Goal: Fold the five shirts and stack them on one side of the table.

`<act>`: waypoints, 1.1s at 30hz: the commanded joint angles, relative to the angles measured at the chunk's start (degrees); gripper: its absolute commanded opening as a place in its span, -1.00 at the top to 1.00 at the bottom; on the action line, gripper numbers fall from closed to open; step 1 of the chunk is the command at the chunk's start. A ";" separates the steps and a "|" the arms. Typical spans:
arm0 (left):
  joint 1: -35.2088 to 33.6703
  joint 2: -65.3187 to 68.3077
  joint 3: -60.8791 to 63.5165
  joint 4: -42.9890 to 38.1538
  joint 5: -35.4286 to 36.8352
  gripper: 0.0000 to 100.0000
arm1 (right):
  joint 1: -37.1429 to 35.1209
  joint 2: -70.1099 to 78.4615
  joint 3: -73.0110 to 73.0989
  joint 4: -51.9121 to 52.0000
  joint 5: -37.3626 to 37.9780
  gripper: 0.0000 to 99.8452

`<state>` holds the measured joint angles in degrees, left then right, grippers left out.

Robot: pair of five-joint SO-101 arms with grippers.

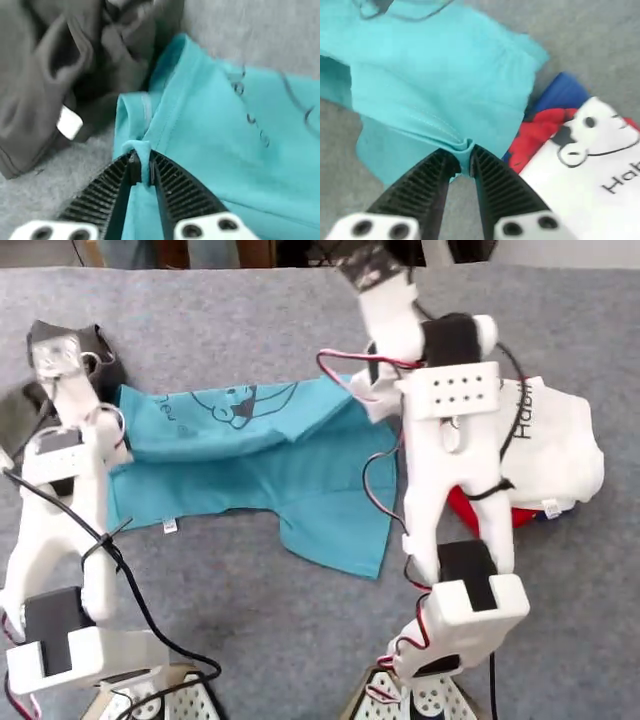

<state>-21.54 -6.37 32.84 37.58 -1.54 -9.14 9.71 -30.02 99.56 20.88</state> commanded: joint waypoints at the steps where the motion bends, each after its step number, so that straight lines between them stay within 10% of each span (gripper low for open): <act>1: -0.04 -0.88 1.98 0.44 -4.40 0.94 | -2.02 -3.47 5.76 0.26 0.62 0.97; 19: 2.95 -9.41 8.92 12.57 -10.81 0.94 | -1.67 -27.65 55.96 -18.29 8.88 0.97; 33: 2.33 -14.42 11.21 13.80 -10.99 0.94 | -1.76 -39.96 62.11 -15.47 8.97 0.97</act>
<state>-19.16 -18.77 43.82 51.21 -11.91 -10.55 -27.21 31.34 83.65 29.41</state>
